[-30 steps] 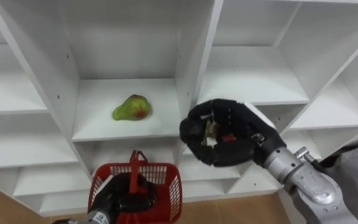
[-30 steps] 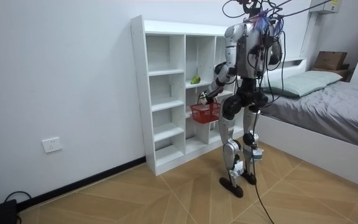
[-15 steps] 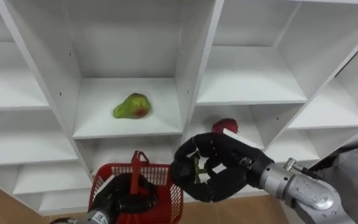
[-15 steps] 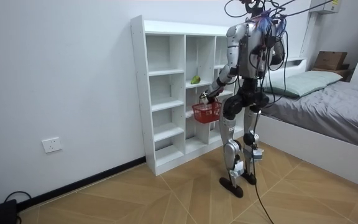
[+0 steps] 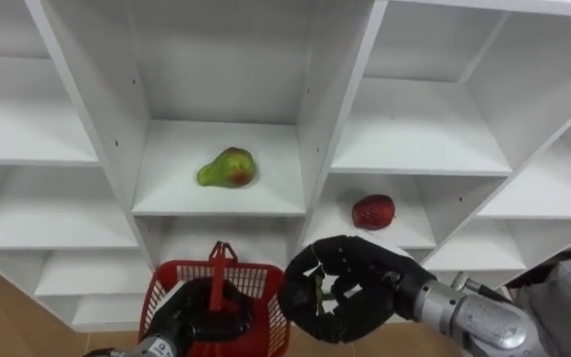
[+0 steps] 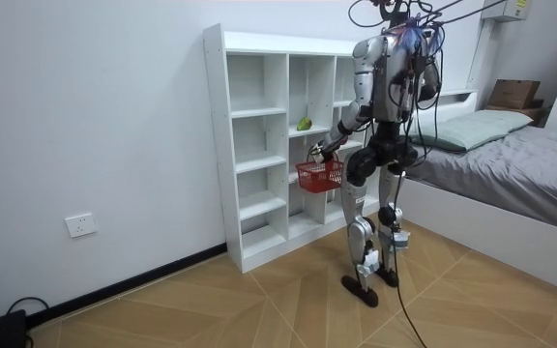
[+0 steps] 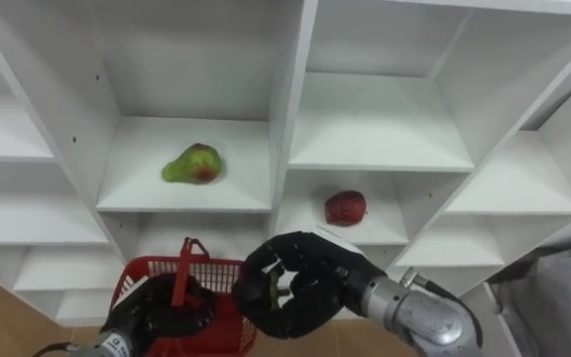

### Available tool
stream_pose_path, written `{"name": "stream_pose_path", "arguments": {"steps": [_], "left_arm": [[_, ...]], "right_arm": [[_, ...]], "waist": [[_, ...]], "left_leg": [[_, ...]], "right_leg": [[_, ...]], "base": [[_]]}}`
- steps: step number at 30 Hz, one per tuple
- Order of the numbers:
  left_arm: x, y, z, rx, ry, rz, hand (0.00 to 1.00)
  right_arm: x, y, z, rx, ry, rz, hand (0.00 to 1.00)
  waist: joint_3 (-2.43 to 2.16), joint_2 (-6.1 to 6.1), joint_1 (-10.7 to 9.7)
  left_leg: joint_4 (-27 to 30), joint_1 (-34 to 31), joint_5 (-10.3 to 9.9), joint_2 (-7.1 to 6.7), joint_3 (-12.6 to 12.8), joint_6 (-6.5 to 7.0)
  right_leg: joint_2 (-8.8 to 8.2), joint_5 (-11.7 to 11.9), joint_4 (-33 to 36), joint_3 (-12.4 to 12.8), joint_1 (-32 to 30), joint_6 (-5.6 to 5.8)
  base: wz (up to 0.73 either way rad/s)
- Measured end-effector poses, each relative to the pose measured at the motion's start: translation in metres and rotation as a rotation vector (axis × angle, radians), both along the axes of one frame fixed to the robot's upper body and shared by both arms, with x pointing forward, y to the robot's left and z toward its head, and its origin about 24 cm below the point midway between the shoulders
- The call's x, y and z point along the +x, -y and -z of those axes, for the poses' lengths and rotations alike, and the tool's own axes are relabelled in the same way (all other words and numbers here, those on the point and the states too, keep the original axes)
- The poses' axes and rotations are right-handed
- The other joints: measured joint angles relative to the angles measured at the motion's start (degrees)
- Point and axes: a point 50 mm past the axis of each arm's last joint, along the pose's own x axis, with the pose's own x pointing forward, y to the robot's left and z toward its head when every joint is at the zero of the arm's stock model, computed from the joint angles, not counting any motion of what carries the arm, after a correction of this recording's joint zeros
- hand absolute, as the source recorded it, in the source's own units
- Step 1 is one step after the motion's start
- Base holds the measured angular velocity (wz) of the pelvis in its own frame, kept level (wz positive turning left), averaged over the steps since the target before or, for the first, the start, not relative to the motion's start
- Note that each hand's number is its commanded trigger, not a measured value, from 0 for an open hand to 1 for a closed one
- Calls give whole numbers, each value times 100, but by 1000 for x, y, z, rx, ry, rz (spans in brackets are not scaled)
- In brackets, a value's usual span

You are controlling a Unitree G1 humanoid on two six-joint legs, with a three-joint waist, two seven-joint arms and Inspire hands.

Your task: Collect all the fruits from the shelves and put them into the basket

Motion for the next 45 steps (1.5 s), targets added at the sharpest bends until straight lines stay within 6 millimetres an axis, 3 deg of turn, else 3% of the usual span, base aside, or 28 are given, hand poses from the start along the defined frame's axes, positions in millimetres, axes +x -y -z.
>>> {"name": "stream_pose_path", "arguments": {"steps": [3,10,15,40,45], "left_arm": [[0,2,0,-5,2,0,100],[-1,10,1,-16,-2,34,100],[-1,12,1,-21,-4,43,100],[-2,32,0,-60,11,114,100],[-6,36,2,-65,-1,131,100]], "right_arm": [[-2,-5,9,-14,-18,25,100],[-3,-7,18,-50,-16,64,100],[-8,-11,25,-66,-34,72,100],[-6,-16,26,-130,39,105,100],[2,-20,25,-128,54,120,100]], "waist": [[0,22,0],[56,164,15],[65,185,52],[46,187,275],[48,200,286]], "left_leg": [[1,2,0,-1,-38,0],[38,0,0,-1,-61,-1],[49,-13,0,-1,-70,-1],[87,-105,1,-28,-219,1],[89,-134,1,-29,-246,1]], "right_leg": [[-1,0,0,-40,15,0],[-8,1,6,-84,41,-1],[-12,1,10,-98,36,-1],[-47,-1,8,-229,12,0],[-51,-1,1,-245,3,1]], "base": [[6],[1],[0],[2],[2]]}}
